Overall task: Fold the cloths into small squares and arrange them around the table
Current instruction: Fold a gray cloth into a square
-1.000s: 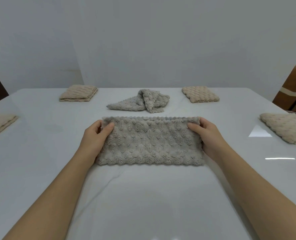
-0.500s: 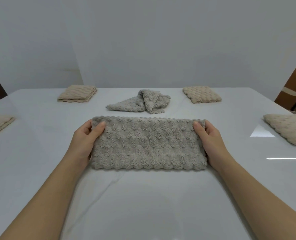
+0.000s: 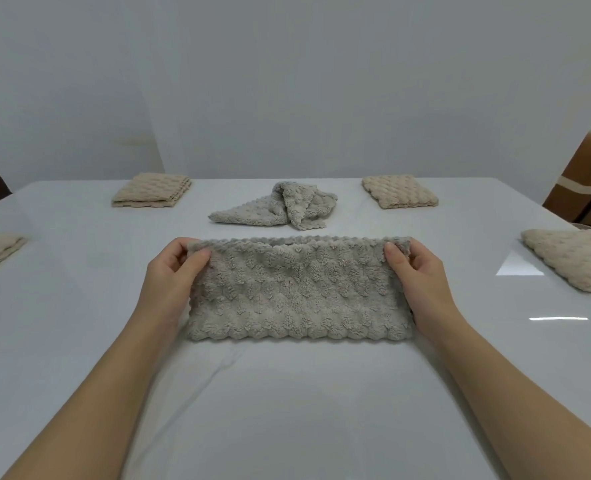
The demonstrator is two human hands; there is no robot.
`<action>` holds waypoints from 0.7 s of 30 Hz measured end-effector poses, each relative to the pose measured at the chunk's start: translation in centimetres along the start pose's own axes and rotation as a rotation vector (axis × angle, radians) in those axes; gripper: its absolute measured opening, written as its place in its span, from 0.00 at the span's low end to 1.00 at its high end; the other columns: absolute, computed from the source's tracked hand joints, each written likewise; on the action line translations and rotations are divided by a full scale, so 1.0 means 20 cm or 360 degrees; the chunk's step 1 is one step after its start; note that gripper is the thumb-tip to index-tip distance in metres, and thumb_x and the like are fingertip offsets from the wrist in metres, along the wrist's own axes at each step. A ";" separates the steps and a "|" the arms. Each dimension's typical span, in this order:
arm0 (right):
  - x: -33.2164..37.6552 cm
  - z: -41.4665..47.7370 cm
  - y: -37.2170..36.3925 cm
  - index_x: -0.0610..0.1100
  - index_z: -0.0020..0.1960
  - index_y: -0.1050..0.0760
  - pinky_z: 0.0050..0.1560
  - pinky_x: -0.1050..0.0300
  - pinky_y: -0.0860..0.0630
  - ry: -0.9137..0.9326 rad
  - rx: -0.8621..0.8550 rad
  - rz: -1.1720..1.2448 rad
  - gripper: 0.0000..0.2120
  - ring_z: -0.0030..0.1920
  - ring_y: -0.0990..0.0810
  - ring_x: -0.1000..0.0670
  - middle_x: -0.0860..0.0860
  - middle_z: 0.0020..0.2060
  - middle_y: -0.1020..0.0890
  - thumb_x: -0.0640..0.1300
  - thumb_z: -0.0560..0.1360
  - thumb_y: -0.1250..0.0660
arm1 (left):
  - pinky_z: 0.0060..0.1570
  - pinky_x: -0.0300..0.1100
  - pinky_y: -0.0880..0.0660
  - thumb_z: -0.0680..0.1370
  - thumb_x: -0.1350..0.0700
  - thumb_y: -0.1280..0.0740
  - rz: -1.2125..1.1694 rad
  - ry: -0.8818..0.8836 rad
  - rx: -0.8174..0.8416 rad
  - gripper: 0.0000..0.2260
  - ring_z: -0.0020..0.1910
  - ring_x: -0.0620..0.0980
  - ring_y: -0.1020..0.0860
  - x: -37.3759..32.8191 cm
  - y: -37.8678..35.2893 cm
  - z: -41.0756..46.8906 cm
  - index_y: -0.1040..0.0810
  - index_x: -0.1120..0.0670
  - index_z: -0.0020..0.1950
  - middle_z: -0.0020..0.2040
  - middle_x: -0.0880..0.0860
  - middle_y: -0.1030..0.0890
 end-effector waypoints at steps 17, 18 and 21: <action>0.02 0.01 0.05 0.42 0.43 0.25 0.43 0.52 0.26 0.0076 -0.0098 0.0042 0.09 0.39 0.22 0.49 0.48 0.36 0.21 0.46 0.78 0.34 | 0.37 0.29 0.26 0.78 0.66 0.36 0.0026 -0.0172 -0.0019 0.09 0.36 0.35 0.23 -0.05 0.02 0.00 0.21 0.53 0.47 0.35 0.41 0.19; 0.01 0.01 0.05 0.44 0.43 0.25 0.41 0.54 0.24 0.0071 -0.0094 0.0032 0.07 0.37 0.21 0.51 0.49 0.35 0.19 0.44 0.79 0.35 | 0.35 0.29 0.27 0.78 0.66 0.35 0.0046 -0.0173 -0.0014 0.09 0.35 0.35 0.24 -0.05 0.02 0.00 0.21 0.53 0.46 0.34 0.40 0.20; 0.01 0.02 0.05 0.47 0.46 0.22 0.43 0.52 0.21 0.0052 -0.0088 0.0030 0.05 0.40 0.18 0.49 0.47 0.38 0.17 0.44 0.80 0.35 | 0.36 0.34 0.28 0.79 0.67 0.36 0.0078 -0.0149 -0.0014 0.10 0.34 0.37 0.26 -0.04 0.03 0.01 0.22 0.52 0.45 0.34 0.42 0.22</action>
Point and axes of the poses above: each hand's wrist, its own z-axis towards the middle knuckle, its own y-axis out of the back of the hand, x = y × z, the point moved 6 cm from there along z, towards the middle knuckle
